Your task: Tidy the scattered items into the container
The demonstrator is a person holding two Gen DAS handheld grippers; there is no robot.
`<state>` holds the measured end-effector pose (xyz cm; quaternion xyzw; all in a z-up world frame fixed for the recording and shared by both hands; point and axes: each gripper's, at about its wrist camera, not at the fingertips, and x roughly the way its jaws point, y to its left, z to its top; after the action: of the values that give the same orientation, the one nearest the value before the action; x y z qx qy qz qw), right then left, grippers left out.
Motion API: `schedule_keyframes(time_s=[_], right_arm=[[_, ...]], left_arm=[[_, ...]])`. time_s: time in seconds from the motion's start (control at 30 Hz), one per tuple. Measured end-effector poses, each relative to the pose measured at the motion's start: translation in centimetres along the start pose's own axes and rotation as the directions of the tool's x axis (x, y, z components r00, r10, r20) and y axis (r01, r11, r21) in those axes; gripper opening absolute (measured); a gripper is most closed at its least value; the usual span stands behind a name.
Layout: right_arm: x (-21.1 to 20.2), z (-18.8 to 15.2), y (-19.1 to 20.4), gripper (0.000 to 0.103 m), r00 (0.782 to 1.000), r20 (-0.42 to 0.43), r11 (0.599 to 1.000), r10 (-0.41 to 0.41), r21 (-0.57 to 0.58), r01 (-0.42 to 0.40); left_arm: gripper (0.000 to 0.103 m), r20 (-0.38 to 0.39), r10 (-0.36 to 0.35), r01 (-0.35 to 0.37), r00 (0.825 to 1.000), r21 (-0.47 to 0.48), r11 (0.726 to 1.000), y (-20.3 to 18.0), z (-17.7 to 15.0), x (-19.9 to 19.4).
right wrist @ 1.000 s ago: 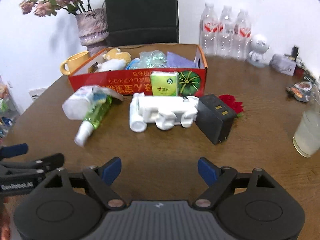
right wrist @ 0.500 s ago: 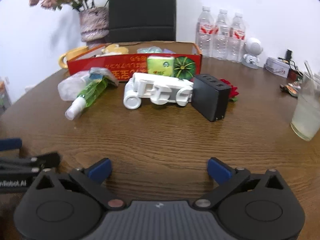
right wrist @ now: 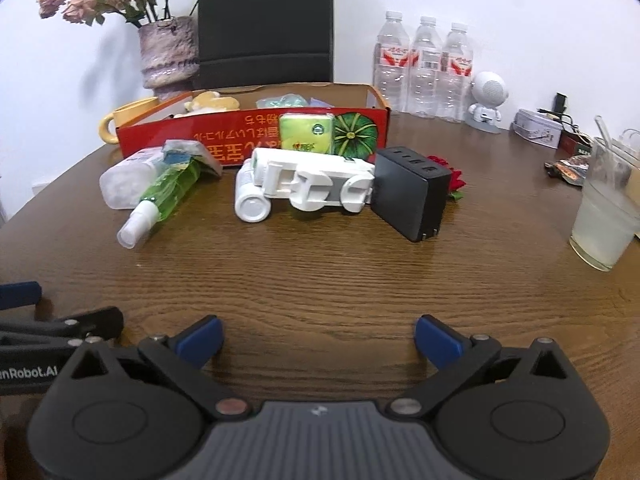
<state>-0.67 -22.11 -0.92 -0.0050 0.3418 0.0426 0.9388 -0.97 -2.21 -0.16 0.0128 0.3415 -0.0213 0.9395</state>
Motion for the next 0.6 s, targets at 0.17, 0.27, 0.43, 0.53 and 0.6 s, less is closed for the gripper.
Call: schedule_keyframes(time_s=[0.17,0.27,0.43,0.53,0.6], right_arm=[[0.13,0.10,-0.13,0.103,1.000,-0.001,1.000,-0.007,0.006,0.007],[0.19,0.15,-0.21,0.103,1.000,-0.002,1.000,-0.016,0.013,0.016],[0.34,0.24,-0.26,0.103,1.000,-0.003,0.999,-0.026,0.019,0.026],[0.39,0.28,-0.26,0.103,1.000,-0.004,1.000,-0.024,0.018,0.024],[0.41,0.31,-0.25,0.103,1.000,-0.004,1.000,-0.024,0.018,0.024]], left_arm=[[0.103,0.000,-0.005,0.005,1.000,0.004,1.000,-0.14,0.19,0.19],[0.103,0.000,-0.009,0.009,1.000,0.007,1.000,-0.22,0.36,0.38],[0.103,-0.001,-0.012,0.012,1.000,0.010,1.000,-0.26,0.50,0.58],[0.103,-0.001,-0.012,0.012,1.000,0.010,1.000,-0.22,0.50,0.61],[0.103,-0.001,-0.012,0.012,1.000,0.010,1.000,-0.24,0.52,0.62]])
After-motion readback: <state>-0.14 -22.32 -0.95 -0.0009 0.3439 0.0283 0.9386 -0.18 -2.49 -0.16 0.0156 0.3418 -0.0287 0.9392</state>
